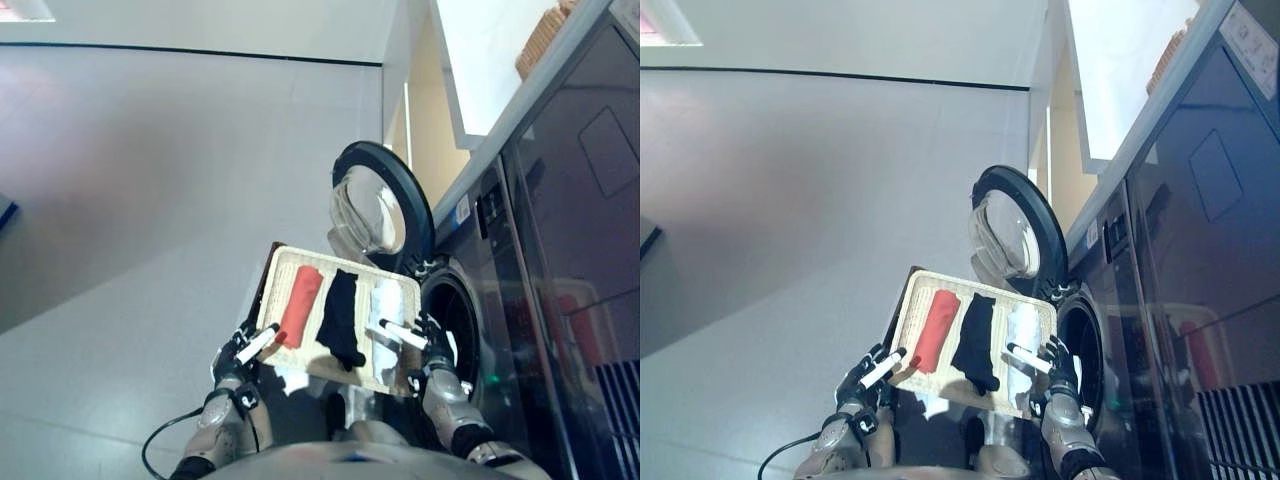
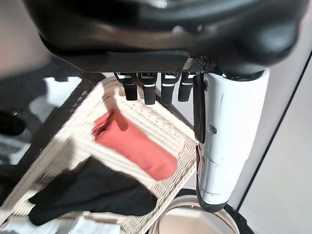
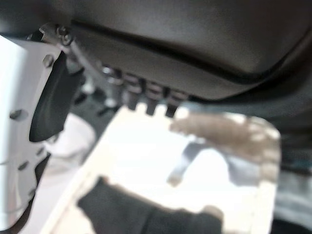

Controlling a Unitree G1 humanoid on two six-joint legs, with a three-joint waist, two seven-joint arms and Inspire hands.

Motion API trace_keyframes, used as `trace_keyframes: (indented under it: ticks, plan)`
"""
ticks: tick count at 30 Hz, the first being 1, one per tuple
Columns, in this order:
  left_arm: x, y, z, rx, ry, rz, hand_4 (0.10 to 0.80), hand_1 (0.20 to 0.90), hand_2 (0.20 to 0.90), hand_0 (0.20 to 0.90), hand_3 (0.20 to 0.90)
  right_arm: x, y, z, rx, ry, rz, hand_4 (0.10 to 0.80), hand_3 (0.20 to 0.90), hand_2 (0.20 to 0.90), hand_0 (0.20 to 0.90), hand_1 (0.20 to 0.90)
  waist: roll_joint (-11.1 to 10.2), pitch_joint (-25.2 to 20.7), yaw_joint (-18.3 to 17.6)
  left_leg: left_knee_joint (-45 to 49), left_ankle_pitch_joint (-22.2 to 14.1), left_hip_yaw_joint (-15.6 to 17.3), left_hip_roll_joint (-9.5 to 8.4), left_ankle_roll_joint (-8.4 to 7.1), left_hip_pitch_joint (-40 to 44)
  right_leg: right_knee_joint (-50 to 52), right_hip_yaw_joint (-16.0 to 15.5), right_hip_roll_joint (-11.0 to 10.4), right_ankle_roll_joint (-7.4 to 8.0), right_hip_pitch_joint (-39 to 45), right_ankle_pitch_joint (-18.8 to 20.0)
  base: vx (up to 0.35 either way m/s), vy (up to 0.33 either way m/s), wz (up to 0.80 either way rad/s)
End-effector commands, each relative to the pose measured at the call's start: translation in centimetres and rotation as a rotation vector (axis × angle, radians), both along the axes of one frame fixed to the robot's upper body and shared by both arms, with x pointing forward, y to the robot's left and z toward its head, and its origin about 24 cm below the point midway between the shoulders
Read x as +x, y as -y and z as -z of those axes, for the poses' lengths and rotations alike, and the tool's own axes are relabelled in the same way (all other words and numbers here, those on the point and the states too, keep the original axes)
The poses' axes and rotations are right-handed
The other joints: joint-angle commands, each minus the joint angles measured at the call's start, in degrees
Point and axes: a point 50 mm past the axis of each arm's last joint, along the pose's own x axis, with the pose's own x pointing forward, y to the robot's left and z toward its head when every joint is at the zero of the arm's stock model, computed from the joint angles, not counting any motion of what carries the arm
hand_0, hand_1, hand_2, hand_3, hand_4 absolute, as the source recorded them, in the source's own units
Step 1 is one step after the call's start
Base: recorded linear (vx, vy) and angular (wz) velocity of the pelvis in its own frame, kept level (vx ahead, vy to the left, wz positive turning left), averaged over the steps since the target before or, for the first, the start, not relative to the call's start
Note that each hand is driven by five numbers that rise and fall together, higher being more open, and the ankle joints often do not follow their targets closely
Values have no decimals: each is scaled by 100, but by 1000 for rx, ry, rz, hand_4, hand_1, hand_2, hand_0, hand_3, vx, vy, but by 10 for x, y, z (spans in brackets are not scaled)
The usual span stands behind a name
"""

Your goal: Pick up the clothes and place them into the washing machine

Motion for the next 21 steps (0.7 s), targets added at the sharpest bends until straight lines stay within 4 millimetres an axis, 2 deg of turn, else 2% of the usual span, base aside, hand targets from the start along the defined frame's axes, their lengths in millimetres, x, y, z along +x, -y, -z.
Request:
trace_keyframes:
  ticks: [1, 2, 3, 4, 6, 8, 10, 11, 13, 14, 15, 16, 18, 21]
  plan:
    - [31, -8, -27, 8, 206, -39, 800, 900, 900, 900, 900, 29, -1, -21, -25, 152, -27, 800, 900, 900, 900, 900, -233, -318, 23, 376, 525, 162, -202, 299, -730, 301, 322, -594, 676, 578, -547, 213, 225, -46]
    - [30, -9, -27, 11, 203, -39, 800, 900, 900, 900, 900, 25, -1, -18, -23, 132, -23, 800, 900, 900, 900, 900, -235, -374, 57, 525, 400, 37, -357, 421, -755, 447, 314, -821, 791, 601, -598, 166, 157, -35]
    - [30, -9, -27, 11, 203, -39, 800, 900, 900, 900, 900, 25, -1, -18, -23, 132, -23, 800, 900, 900, 900, 900, -245, -377, 54, 542, 386, 39, -368, 426, -764, 445, 310, -832, 795, 602, -604, 329, 296, -25]
    - [35, -15, -31, 25, 224, -52, 800, 900, 900, 900, 900, 26, -5, -16, 1, 126, -5, 800, 900, 900, 900, 900, -304, -430, 71, 875, 80, 246, -479, 603, -737, 773, 328, -1130, 962, 509, -479, 208, 194, 0]
    - [40, -26, -39, 54, 262, -75, 800, 900, 900, 900, 900, 37, -11, -23, 0, 159, -39, 800, 900, 900, 900, 900, -328, -408, 171, 1024, -107, 464, -508, 723, -749, 1178, 287, -1305, 1066, 135, -270, 171, 200, -30]
    - [45, -33, -43, 73, 277, -96, 800, 900, 900, 900, 900, 52, -15, -31, -6, 196, -46, 800, 900, 900, 900, 900, -337, -374, 231, 1091, -251, 686, -488, 768, -733, 1270, -84, -1509, 1176, -83, -60, 85, 138, -84]
    - [48, -36, -47, 77, 293, -105, 800, 900, 900, 900, 900, 60, -15, -36, -7, 217, -42, 800, 900, 900, 900, 900, -369, -358, 258, 1139, -364, 833, -504, 772, -706, 1123, -472, -1712, 1248, -133, 210, 35, 74, -66]
    - [48, -36, -47, 77, 293, -105, 800, 900, 900, 900, 900, 60, -15, -36, -7, 217, -42, 800, 900, 900, 900, 900, -369, -357, 256, 1140, -364, 832, -504, 772, -706, 1121, -473, -1712, 1249, -131, 211, -11, 18, -52]
    - [48, -38, -49, 81, 305, -111, 800, 900, 900, 900, 900, 67, -12, -43, -35, 243, -45, 800, 900, 900, 900, 900, -409, -345, 247, 1254, -492, 910, -513, 742, -782, 815, -636, -1988, 1374, -196, 639, -54, -68, -36]
    - [49, -40, -52, 83, 318, -118, 800, 900, 900, 900, 900, 72, -12, -47, -52, 257, -46, 800, 900, 900, 900, 900, -399, -313, 251, 1354, -553, 915, -437, 709, -865, 664, -642, -2149, 1443, -304, 863, -58, -99, -26]
    - [49, -40, -52, 83, 318, -118, 800, 900, 900, 900, 900, 72, -12, -47, -52, 257, -46, 800, 900, 900, 900, 900, -393, -321, 251, 1390, -579, 909, -427, 707, -890, 649, -646, -2140, 1443, -304, 870, -84, -181, -21]
    - [52, -44, -55, 91, 332, -137, 800, 900, 900, 900, 900, 81, -10, -56, -73, 290, -27, 800, 900, 900, 900, 900, -359, -219, 193, 1539, -694, 797, -282, 634, -1035, 413, -572, -2361, 1453, -697, 1181, -39, -166, -9]
    - [57, -47, -60, 97, 354, -154, 800, 900, 900, 900, 900, 89, -9, -66, -84, 336, -12, 800, 900, 900, 900, 900, -352, -35, 54, 1720, -824, 629, -148, 555, -1149, 348, -499, -2442, 1471, -1214, 1371, -1, -170, -5]
    - [62, -49, -64, 102, 372, -180, 800, 900, 900, 900, 900, 93, -7, -74, -107, 368, -7, 800, 900, 900, 900, 900, -467, 238, -116, 1967, -895, 414, -69, 434, -1265, 470, -636, -2507, 1548, -1612, 1537, 14, -156, 15]
